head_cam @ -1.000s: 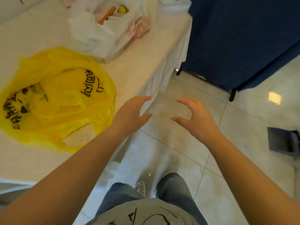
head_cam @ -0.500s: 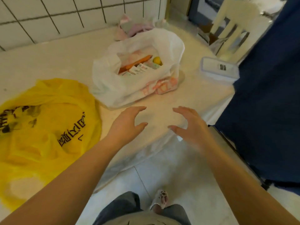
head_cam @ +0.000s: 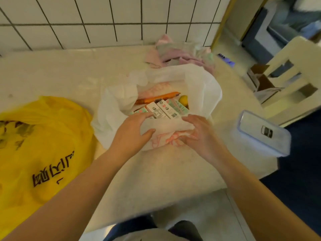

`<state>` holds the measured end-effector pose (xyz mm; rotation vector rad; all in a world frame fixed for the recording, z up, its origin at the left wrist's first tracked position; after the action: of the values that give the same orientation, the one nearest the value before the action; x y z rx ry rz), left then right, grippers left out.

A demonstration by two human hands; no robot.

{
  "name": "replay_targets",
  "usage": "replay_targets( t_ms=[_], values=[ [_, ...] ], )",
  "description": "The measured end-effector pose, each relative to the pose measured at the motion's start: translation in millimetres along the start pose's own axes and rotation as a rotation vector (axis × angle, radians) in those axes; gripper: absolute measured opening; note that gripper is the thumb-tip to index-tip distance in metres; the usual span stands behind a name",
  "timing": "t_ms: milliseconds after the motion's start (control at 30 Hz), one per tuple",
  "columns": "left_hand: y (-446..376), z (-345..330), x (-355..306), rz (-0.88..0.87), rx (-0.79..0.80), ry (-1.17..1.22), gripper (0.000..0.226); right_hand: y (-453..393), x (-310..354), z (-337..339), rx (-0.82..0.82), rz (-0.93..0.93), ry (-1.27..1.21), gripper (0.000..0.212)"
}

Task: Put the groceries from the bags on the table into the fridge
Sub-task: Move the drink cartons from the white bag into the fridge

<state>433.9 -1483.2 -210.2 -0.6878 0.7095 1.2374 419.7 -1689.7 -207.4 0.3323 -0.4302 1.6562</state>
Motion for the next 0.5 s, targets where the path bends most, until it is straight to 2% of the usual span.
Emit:
replay_targets(
  t_ms=[100,200,367,500],
  values=[
    [-28,-1,2,0.015,-0.034,0.012,0.049,-38,-10,7,0.018,0.066,0.059,0.058],
    [-45,-5,8,0.072,-0.054,0.003,0.049,-73,-16,7,0.165,0.148,0.111,0.059],
    [-65,-15,10,0.204,-0.134,0.005,0.049,-138,-20,2,0.355,0.403,0.151,0.061],
    [-81,-31,9,0.340,-0.188,-0.025,0.052,-177,-30,-18,0.492,0.583,0.343,0.065]
  ],
)
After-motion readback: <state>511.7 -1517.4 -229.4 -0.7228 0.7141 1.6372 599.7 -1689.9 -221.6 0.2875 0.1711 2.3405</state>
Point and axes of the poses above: each hand's wrist, its own y-axis away from the middle knuckle, its own z-axis out of the back of the hand, x = y × z, the point moved 4 cm from there along -y, towards the middle knuckle, and after that the axes turned 13 degrees about y, right-handed, at the moved point
